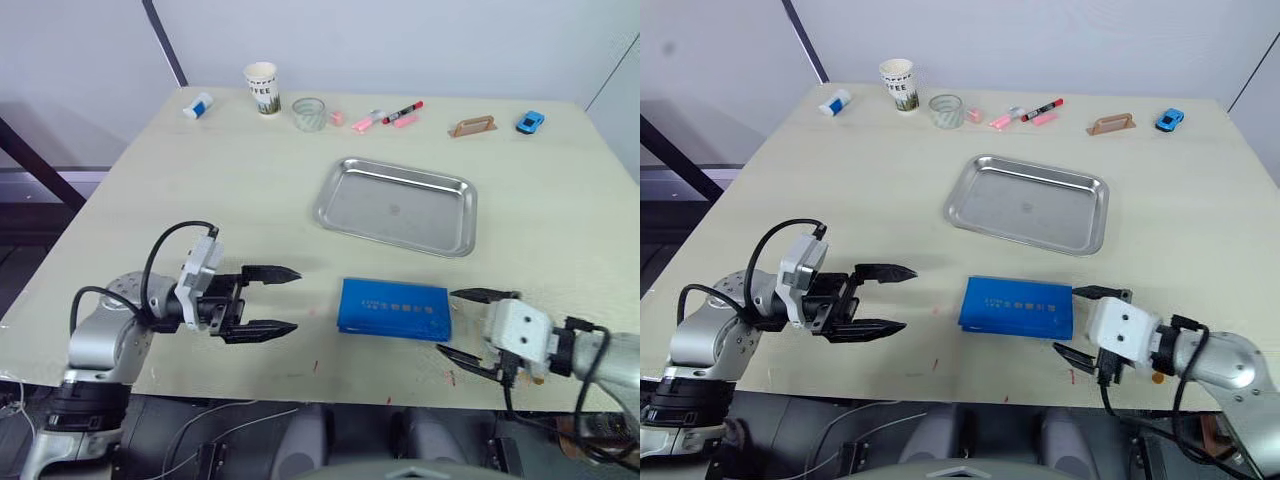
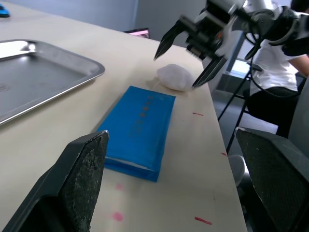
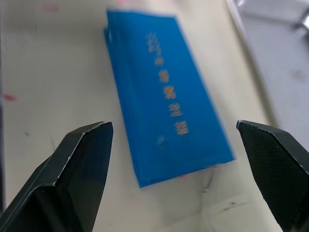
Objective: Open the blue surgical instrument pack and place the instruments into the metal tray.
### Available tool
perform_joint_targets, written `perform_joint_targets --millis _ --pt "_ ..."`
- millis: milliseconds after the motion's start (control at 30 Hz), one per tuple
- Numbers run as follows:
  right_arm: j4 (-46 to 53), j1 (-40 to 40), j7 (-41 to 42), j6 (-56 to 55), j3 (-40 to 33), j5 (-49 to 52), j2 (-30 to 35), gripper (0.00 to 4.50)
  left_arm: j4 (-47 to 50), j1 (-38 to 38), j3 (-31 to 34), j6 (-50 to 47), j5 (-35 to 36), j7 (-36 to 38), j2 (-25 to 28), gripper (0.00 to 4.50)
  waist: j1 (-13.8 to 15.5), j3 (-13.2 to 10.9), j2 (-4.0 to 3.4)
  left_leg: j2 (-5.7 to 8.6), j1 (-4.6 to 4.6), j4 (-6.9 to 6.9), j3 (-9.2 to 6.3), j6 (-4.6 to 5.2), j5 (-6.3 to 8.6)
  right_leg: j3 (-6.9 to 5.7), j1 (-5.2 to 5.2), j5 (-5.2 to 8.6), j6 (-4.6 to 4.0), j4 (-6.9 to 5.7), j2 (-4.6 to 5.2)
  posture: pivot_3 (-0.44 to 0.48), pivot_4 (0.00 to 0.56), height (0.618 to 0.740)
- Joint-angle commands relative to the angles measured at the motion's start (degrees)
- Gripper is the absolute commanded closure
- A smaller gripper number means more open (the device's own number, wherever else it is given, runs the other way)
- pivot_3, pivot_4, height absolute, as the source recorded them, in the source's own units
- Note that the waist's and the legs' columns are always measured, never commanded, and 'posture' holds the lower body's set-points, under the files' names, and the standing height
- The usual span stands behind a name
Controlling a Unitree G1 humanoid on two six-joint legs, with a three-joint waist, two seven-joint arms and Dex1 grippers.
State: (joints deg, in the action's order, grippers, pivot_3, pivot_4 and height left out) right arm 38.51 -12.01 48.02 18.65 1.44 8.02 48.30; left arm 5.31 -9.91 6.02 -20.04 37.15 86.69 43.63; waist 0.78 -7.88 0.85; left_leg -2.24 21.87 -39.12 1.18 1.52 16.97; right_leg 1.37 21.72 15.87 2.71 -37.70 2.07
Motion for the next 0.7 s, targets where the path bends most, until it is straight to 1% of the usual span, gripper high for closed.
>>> perform_joint_targets --millis 33,200,367,400,433,467,700 --pt "-2.3 1.6 -1.0 -4.6 2.1 -2.7 -1.2 0.00 1.4 -0.3 -0.4 1.0 0.0 1.0 0.5 0.03 0.0 0.0 0.00 -0.01 -0.01 0.00 -0.01 0.00 0.00 -0.01 0.00 0.00 0.00 -0.01 -0.01 0.000 0.150 0.740" --pt "-5.5 2.9 -1.8 -7.7 3.4 -4.8 -2.6 0.00 2.3 0.5 -0.6 1.2 0.2 0.5 0.5 0.03 0.0 0.0 -0.01 -0.01 -0.01 0.00 0.00 0.00 0.00 0.00 0.00 0.00 0.00 -0.02 -0.01 0.000 0.150 0.740" --pt "-6.6 4.5 -2.2 -8.0 4.2 -5.9 -3.7 0.00 2.7 0.8 -0.9 1.6 0.3 0.5 0.5 0.03 0.0 0.0 -0.02 -0.02 -0.01 0.00 -0.01 0.00 0.00 -0.01 0.00 0.00 0.00 -0.03 -0.01 0.000 0.150 0.740" --pt "-6.9 4.8 -2.3 -8.2 4.5 -6.1 -3.9 0.40 2.7 0.9 -0.9 1.9 0.4 0.8 0.4 0.00 0.0 0.0 -0.02 -0.02 -0.01 0.00 -0.01 0.00 0.00 -0.01 0.00 0.00 0.00 -0.03 -0.01 0.000 0.150 0.740" --pt "-7.1 5.0 -2.4 -8.5 4.7 -6.4 -4.1 0.54 2.5 1.0 -1.0 2.3 0.3 1.0 0.4 0.00 0.0 0.0 -0.02 -0.02 -0.01 0.00 -0.01 0.00 0.00 -0.01 0.00 0.00 0.00 -0.03 -0.01 0.000 0.150 0.740" --pt "-7.4 5.1 -2.4 -8.7 4.8 -6.6 -4.1 0.80 2.4 1.1 -1.0 2.7 0.3 1.1 0.3 0.00 0.0 0.0 -0.02 -0.02 -0.02 0.00 -0.01 0.00 0.00 0.00 0.00 0.00 -0.01 -0.03 -0.01 0.000 0.150 0.740" --pt "-8.0 4.8 -2.2 -9.8 4.7 -7.4 -4.4 0.80 0.5 2.0 -0.7 4.7 0.0 0.6 -0.3 0.00 0.0 0.0 -0.02 -0.02 -0.01 0.00 -0.01 0.00 0.00 -0.01 0.00 0.00 -0.01 -0.03 -0.01 0.000 0.150 0.740"
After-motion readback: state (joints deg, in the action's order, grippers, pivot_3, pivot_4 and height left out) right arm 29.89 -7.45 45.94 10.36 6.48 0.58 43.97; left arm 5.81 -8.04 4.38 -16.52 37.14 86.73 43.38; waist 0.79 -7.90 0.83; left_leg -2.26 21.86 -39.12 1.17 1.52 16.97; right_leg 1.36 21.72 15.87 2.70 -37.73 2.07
